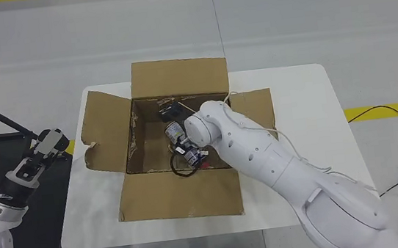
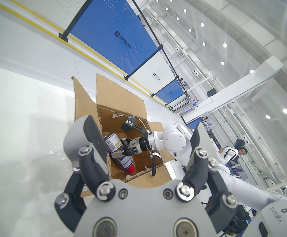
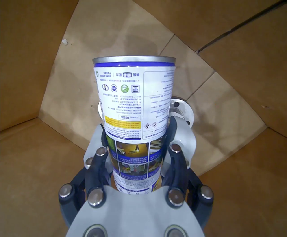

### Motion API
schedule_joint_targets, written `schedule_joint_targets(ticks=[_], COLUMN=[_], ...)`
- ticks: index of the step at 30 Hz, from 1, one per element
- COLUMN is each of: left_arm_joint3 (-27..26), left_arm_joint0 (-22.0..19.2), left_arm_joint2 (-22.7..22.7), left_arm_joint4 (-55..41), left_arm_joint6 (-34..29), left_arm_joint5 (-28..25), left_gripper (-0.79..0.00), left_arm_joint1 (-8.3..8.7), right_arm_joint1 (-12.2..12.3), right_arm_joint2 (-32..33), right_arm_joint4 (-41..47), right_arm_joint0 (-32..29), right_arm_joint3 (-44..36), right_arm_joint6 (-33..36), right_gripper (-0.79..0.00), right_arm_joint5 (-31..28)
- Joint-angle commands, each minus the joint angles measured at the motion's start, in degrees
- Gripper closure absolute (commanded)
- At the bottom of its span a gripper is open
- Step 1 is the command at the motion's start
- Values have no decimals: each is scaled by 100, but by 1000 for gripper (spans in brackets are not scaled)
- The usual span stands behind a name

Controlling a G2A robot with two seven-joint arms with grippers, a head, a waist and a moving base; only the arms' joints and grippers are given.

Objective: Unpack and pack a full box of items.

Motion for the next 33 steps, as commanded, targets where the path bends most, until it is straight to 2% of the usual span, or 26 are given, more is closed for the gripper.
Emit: schedule_joint_targets(ticks=[1, 8, 15, 22, 33], left_arm_joint3=[0, 0, 0, 0, 0], left_arm_joint0=[0, 0, 0, 0, 0], left_arm_joint2=[0, 0, 0, 0, 0], left_arm_joint4=[0, 0, 0, 0, 0], left_arm_joint6=[0, 0, 0, 0, 0], left_arm_joint5=[0, 0, 0, 0, 0], left_gripper=[-785, -785, -785, -785, -785], left_arm_joint1=[0, 0, 0, 0, 0], right_arm_joint1=[-18, -1, 162, 468, 1031], right_arm_joint2=[32, 260, 641, 1337, 2920], right_arm_joint4=[3, 35, -77, -437, -1860], right_arm_joint0=[19, 43, -57, -410, -1276], right_arm_joint3=[-4, -324, -1099, -2365, -4812], right_arm_joint6=[4, 145, 400, 608, 1446], right_gripper=[0, 0, 0, 0, 0], right_arm_joint5=[-6, -103, -220, -124, 89])
